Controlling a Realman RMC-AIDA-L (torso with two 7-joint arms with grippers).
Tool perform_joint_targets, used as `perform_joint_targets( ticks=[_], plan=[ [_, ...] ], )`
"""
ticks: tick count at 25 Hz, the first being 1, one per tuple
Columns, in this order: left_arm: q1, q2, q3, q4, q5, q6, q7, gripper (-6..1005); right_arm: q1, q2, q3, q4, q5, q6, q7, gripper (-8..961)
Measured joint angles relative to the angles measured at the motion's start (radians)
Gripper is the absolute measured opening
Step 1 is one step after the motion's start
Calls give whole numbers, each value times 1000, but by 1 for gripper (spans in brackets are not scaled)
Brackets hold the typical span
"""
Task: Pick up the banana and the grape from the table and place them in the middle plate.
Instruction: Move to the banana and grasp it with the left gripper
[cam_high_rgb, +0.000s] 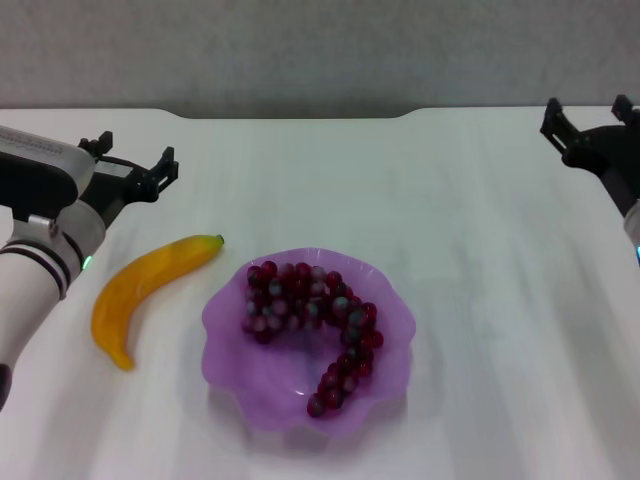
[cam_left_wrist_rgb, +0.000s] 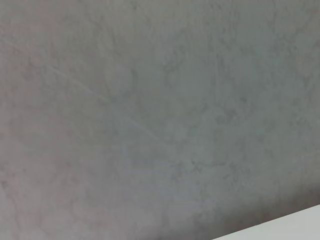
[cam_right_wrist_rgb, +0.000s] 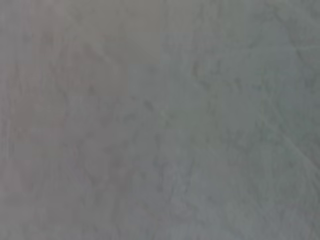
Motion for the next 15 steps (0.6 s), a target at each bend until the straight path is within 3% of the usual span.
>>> perform_joint_targets(
  ticks=[6,12,15],
  plan=[
    [3,-1,-4,-3,-45,7,-8,865,5,1,0,96,-162,-132,232,873],
    [7,0,-5,-6,-66,9,-8,865,11,6,9,118,-169,-148,230,789],
    [7,0,-8,-6,-66,9,-8,865,21,6,3,136,-172,-168,225,811]
  ],
)
